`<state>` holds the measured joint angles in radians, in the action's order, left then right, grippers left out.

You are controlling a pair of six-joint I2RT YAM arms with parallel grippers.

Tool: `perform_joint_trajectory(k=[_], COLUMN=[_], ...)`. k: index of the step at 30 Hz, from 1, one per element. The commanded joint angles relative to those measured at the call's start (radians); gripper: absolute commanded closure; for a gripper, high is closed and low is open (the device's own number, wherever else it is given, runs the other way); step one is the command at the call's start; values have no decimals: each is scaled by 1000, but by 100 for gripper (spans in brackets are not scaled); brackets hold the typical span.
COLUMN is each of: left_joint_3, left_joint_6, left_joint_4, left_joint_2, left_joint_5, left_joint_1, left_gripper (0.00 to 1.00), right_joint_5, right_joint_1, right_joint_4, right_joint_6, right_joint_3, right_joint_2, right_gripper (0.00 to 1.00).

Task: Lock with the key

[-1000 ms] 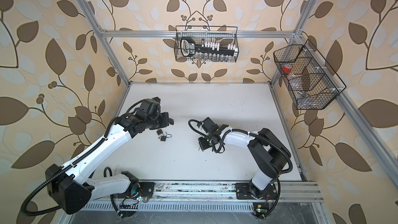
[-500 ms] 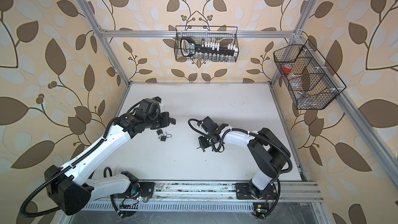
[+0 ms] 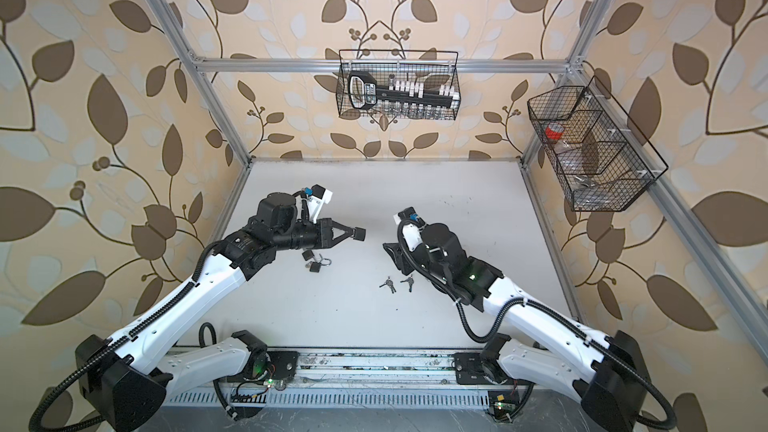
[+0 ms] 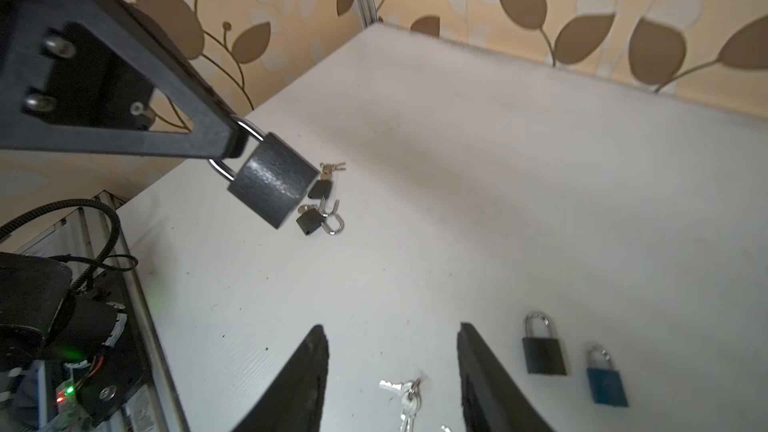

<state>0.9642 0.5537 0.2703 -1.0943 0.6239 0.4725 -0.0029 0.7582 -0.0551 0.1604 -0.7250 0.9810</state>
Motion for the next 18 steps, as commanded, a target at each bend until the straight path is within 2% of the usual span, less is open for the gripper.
perform_joint_trajectory(k=[1,4,6,8,13,18], left_joint_3=[-9,3,4,13,29,39], left_joint_6=[1,-25,-36,-45,-67,-74], left_joint_4=[-153,-142,-149,-149,-130,-116], left_joint_2=[19,26,30,28,28,26], left_joint_5=[143,161,179,187,191,186], left_joint_1=[17,33,43,55,79,86], left_gripper=[100,100,100,100,100,100], right_joint_5=[-18,-93,-183,-214,-198,-166], right_joint_1=[4,3,4,5,36,78], right_joint_4=[83,39,35,34,-49,-79], right_joint_6=[-155,-262,-358,-424,-567,-606], right_joint_3=[36,7,10,4,-85,-150], right_joint_2=[-47,-101,-135,-149,-88,-18], right_gripper=[47,41,39,39,39,39])
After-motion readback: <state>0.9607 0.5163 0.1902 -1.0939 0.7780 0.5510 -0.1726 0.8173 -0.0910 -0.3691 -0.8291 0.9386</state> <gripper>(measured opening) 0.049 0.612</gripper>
